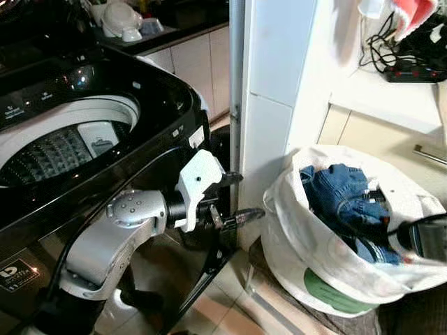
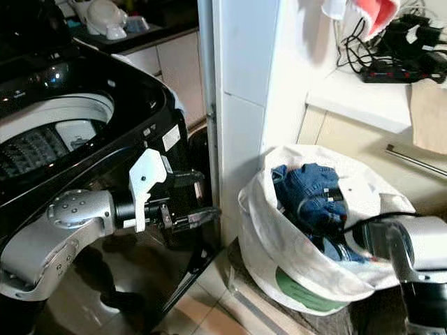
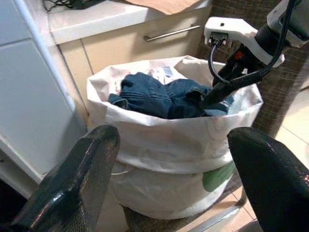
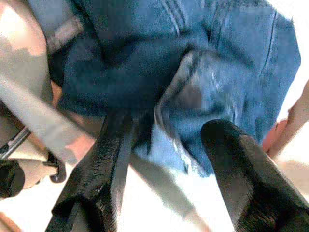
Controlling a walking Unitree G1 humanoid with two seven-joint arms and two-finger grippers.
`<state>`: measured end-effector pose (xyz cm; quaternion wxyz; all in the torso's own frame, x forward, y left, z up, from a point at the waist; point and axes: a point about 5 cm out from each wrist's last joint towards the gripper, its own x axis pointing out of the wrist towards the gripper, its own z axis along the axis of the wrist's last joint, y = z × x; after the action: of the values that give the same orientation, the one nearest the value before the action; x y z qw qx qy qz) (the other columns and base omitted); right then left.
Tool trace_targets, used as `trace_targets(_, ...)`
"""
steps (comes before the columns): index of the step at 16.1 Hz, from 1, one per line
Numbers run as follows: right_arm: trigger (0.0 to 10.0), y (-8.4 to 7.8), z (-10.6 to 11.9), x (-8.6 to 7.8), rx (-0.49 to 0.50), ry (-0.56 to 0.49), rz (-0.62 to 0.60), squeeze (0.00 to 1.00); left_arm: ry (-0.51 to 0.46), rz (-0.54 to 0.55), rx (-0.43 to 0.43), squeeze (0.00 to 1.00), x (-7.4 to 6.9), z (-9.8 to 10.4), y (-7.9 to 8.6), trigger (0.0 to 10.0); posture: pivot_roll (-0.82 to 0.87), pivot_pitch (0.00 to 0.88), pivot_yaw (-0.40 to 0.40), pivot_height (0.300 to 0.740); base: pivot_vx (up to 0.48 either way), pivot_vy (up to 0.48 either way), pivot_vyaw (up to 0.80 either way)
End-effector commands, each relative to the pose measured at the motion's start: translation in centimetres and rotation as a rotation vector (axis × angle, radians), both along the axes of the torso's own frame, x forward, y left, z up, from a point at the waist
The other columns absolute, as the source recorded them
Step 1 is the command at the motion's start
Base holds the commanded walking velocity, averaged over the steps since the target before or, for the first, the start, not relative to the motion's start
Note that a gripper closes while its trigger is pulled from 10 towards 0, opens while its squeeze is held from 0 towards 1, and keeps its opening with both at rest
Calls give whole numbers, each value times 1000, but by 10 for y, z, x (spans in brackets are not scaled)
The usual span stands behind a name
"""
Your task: Clothes washing
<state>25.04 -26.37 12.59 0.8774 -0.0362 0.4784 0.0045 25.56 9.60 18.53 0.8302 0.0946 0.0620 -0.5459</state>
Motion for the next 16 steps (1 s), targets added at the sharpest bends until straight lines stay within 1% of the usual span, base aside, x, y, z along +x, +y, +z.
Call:
trace_targets(1,10000,-1,-8,-3,-1,20,-19,0,2,-20,5,0,-4,1,-2,10000,-19,0,47,740,0,0,0)
trace_targets(2,10000,-3,-12,-5,-2,31,-27,0,2,-20,4,0,-4,1,-2,10000,-18,0,47,740,0,0,0)
trace_targets(3,5961,-5,-19,-6,-16,37,-39,0,3,-16,-1,0,-4,1,-3,10000,-18,0,47,740,0,0,0)
trace_targets(4,2627,-7,-25,-4,-29,31,-44,0,1,-6,-7,0,-3,1,-3,10000,-18,0,48,740,0,0,0)
trace_targets(5,2627,-7,-27,-3,-31,27,-45,0,-1,-2,-9,0,-3,1,-4,10000,-16,0,47,740,0,0,0)
trace_targets(6,863,-6,-31,1,-42,-9,-29,0,-8,18,-26,0,-1,1,-4,10000,-16,0,45,740,0,0,0)
trace_targets(7,0,-7,-33,4,-70,-30,-21,0,-21,49,-47,0,1,3,-4,10000,-14,0,42,740,0,0,0)
trace_targets(8,0,-6,-32,7,-103,-67,3,0,-30,77,-70,0,3,4,-4,10000,-13,0,38,740,0,0,0)
trace_targets(9,4588,-5,-22,12,-130,-159,33,0,-40,151,-131,0,5,5,-5,10000,-12,0,25,740,0,0,0)
trace_targets(10,10000,-3,-2,17,-144,-312,52,0,-51,251,-196,0,8,6,-2,10000,-18,0,21,740,0,0,0)
trace_targets(11,10000,-2,26,22,-200,-527,54,0,-28,379,-230,0,11,1,6,10000,-18,0,21,740,0,0,0)
trace_targets(12,10000,-2,42,22,-223,-638,14,0,-51,443,-237,0,12,0,11,10000,-34,0,14,740,0,0,0)
trace_targets(13,10000,1,49,19,-191,-692,-25,0,-50,460,-243,0,11,-2,12,10000,-39,0,11,740,0,0,0)
trace_targets(14,10000,10,54,14,-150,-750,-43,0,-67,492,-236,0,11,-6,15,10000,-44,0,8,740,0,0,0)
trace_targets(15,10000,31,53,5,-69,-821,-22,0,-87,557,-219,0,12,-12,19,10000,-47,0,-2,740,0,0,0)
trace_targets(16,10000,48,46,0,-19,-851,38,0,-74,620,-241,0,14,-16,21,10000,-49,0,-5,740,0,0,0)
